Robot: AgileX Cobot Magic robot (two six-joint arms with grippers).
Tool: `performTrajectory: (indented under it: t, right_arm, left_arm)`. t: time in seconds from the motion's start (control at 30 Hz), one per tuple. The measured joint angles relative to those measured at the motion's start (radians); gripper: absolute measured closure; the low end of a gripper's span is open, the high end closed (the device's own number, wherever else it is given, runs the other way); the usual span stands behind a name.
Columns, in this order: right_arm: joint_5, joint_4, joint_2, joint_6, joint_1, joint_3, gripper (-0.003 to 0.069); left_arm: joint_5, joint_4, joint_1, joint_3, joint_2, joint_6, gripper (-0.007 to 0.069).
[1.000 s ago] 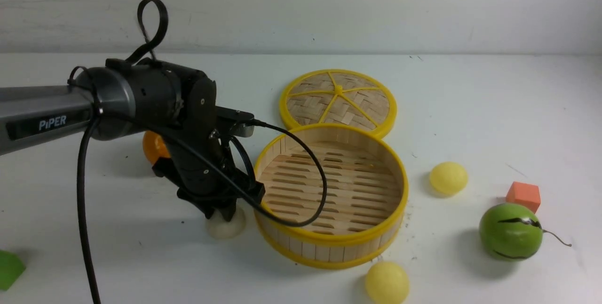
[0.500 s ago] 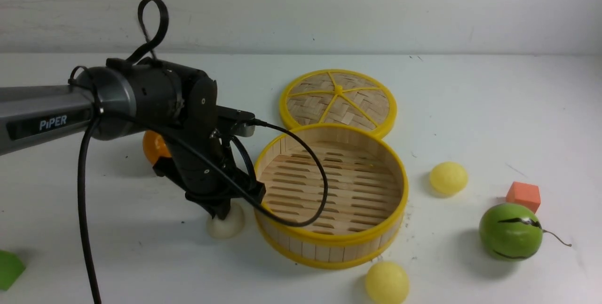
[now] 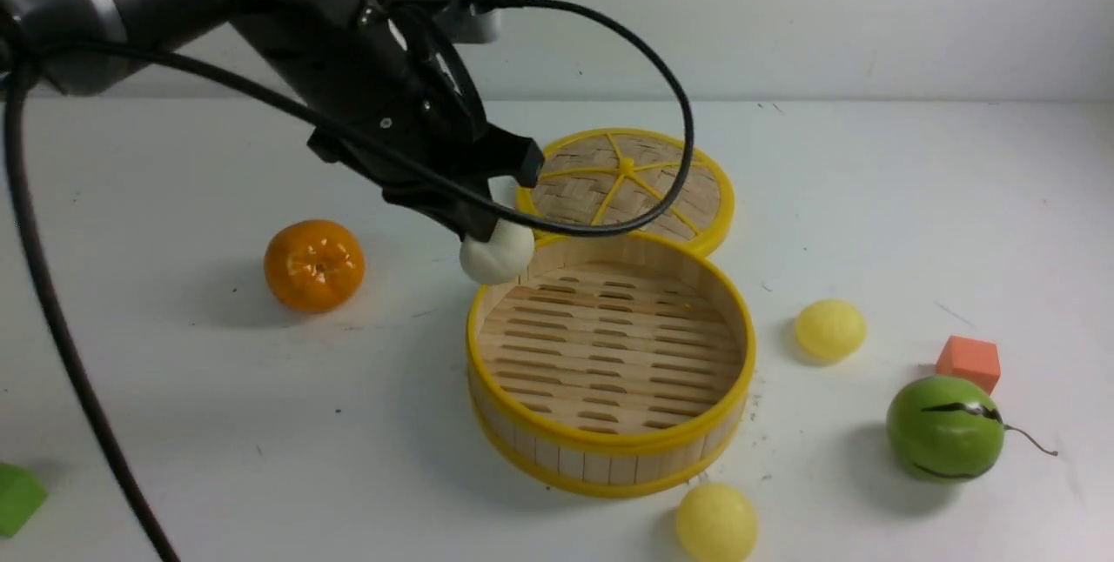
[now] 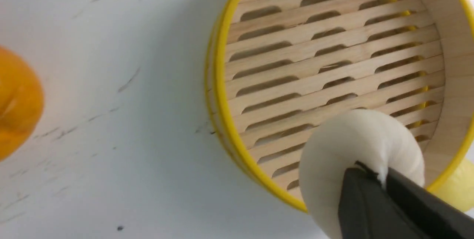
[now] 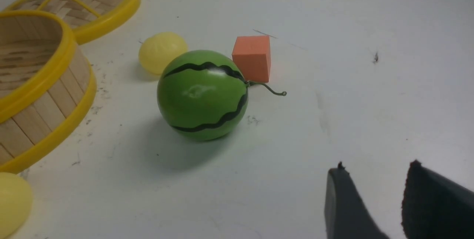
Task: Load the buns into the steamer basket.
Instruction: Use the left arm to put the steamed stuffed bun into the steamer
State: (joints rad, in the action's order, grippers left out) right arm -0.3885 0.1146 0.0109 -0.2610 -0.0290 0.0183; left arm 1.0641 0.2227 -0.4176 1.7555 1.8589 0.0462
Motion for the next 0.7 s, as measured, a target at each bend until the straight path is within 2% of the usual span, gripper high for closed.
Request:
performTrajectory:
  t: [0.13,0.23,0.47,0.63,0.7]
  right_arm:
    - [0.0,0.0,0.0,0.0,0.0,0.0,0.0418]
    - [0.0,0.0,0.0,0.0,0.0,0.0,0.0418]
    - [0.0,0.0,0.0,0.0,0.0,0.0,0.0418]
    - [0.0,0.0,0.0,0.0,0.0,0.0,0.0418]
    - [0.0,0.0,0.0,0.0,0.0,0.0,0.0418]
  left_arm:
    - [0.012,-0.08,-0.058,0.108,0.151,-0.002,0.0637]
    - [0.029,-0.153,-0.095,0.181,0.247,-0.046,0.0637]
    - [0.048,-0.291,-0.099,0.303,0.369,-0.131,0.0624]
    - [0.026,-0.29,-0.099,0.307,0.377,-0.136,0.054]
    - [0.008,-0.283,-0.099,0.307,0.377,-0.137,0.0434]
